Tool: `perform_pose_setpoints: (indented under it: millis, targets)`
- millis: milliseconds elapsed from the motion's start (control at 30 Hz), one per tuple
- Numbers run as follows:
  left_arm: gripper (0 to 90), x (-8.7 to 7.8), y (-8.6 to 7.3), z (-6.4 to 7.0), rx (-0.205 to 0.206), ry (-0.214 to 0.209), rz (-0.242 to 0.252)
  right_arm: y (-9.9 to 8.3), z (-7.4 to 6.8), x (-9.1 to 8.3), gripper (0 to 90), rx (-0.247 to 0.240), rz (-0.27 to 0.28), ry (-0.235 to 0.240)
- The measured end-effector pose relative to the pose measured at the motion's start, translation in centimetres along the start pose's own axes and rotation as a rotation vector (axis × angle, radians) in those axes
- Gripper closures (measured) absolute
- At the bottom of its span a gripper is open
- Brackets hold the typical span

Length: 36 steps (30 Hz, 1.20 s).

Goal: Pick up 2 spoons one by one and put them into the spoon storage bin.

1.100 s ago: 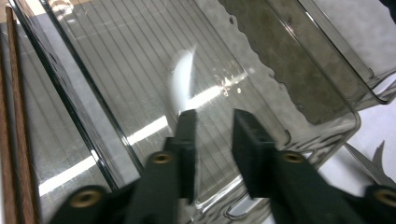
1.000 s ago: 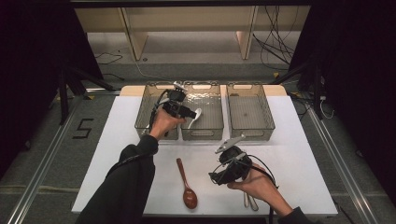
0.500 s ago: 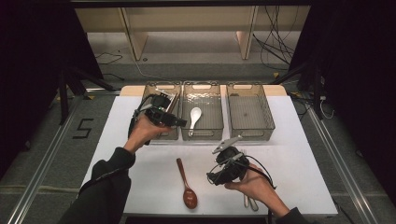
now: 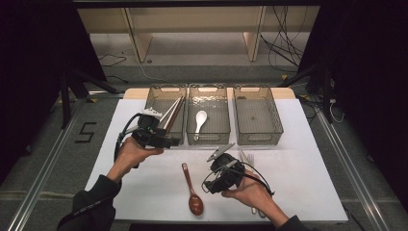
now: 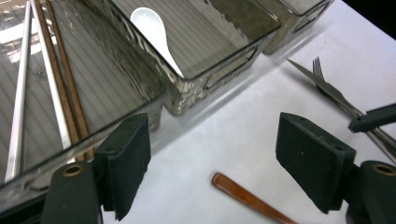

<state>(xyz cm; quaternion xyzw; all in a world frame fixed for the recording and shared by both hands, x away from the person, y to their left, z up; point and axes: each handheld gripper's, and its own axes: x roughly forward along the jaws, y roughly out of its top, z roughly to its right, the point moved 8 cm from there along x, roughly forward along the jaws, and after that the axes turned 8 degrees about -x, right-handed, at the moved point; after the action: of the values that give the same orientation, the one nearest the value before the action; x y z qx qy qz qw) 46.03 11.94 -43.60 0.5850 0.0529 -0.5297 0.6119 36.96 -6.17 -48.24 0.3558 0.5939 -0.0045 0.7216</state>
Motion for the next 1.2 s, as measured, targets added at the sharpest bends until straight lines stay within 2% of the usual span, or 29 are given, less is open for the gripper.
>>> perform_pose_setpoints:
  millis: [333, 433, 500, 633, 800, 900, 1200]
  targets:
    - [22.0, -1.3, -3.1, 0.6, 0.023, -0.011, 0.035, 1.4, -1.7, 2.1, 31.8, -0.024, -0.017, 0.024]
    - [21.9, -1.6, -3.7, 0.7, 0.005, -0.035, 0.051, 1.6, -2.0, 2.6, 32.4, -0.024, -0.025, 0.024]
    - [21.5, -1.7, -4.2, 0.7, 0.016, -0.028, 0.052, 1.6, -2.1, 3.0, 33.0, -0.026, -0.03, 0.03]
    - [21.1, -2.1, -5.1, 0.4, 0.006, -0.035, 0.069, 1.9, -2.4, 3.9, 34.2, -0.011, -0.039, 0.048]
    - [21.1, -2.4, -6.1, 0.2, -0.01, -0.032, 0.078, 2.2, -2.8, 5.0, 35.9, -0.022, -0.066, 0.063]
    - [21.2, -2.2, -6.8, 0.2, -0.007, -0.023, 0.06, 2.3, -3.2, 5.7, 37.6, -0.036, -0.086, 0.069]
    - [21.1, -2.5, -7.1, 0.1, -0.011, -0.022, 0.066, 2.5, -3.3, 6.9, 42.9, -0.034, -0.121, 0.076]
